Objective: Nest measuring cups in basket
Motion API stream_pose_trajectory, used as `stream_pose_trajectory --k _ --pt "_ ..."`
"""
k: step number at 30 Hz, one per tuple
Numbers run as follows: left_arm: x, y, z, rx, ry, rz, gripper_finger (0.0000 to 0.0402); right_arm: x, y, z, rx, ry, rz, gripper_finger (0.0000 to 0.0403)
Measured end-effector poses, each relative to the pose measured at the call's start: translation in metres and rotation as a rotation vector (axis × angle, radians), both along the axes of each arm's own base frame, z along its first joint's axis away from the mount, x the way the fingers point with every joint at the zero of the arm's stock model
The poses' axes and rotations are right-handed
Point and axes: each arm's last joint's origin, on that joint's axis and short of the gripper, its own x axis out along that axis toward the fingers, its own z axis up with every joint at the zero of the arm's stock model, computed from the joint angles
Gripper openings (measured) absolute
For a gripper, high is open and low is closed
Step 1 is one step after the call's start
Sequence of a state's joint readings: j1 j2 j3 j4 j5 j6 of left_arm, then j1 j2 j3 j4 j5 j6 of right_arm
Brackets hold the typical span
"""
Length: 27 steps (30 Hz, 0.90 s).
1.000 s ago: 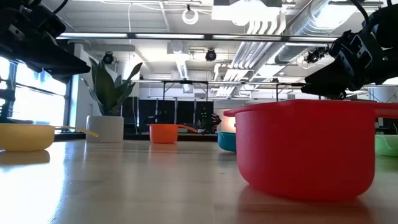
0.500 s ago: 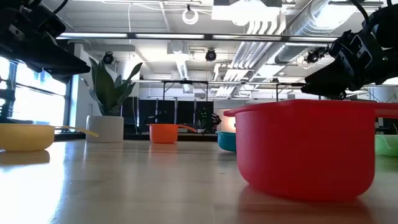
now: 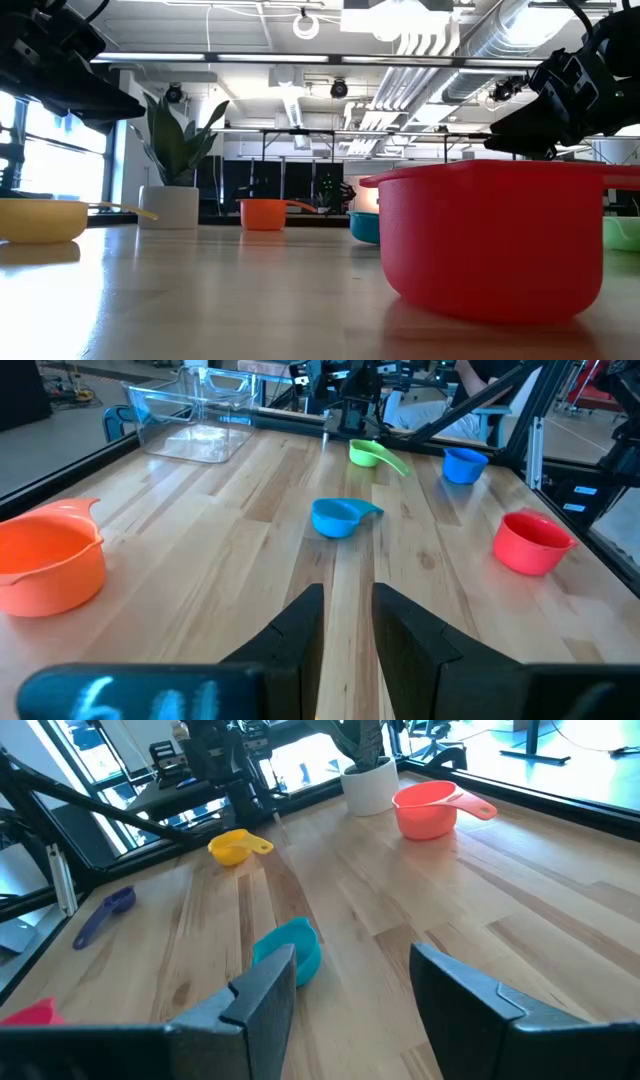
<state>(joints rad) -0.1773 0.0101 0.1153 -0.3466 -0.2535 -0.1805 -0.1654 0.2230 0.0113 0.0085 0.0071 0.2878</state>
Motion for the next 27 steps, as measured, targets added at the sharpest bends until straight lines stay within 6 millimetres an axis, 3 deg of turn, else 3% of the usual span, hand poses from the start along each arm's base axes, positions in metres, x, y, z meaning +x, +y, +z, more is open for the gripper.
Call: stream_pose_trajectory --k 23,27 --pt "0.0000 0.0000 0.0000 -0.003 -0.001 0.001 0.0078 0.0000 0.0000 0.0000 0.000 0.000 0.000 0.0188" --pt "0.0000 0.0000 0.0000 -0.088 -0.008 0.021 0.0078 0.0000 0.0000 0.0000 0.000 0.000 0.000 0.0188"
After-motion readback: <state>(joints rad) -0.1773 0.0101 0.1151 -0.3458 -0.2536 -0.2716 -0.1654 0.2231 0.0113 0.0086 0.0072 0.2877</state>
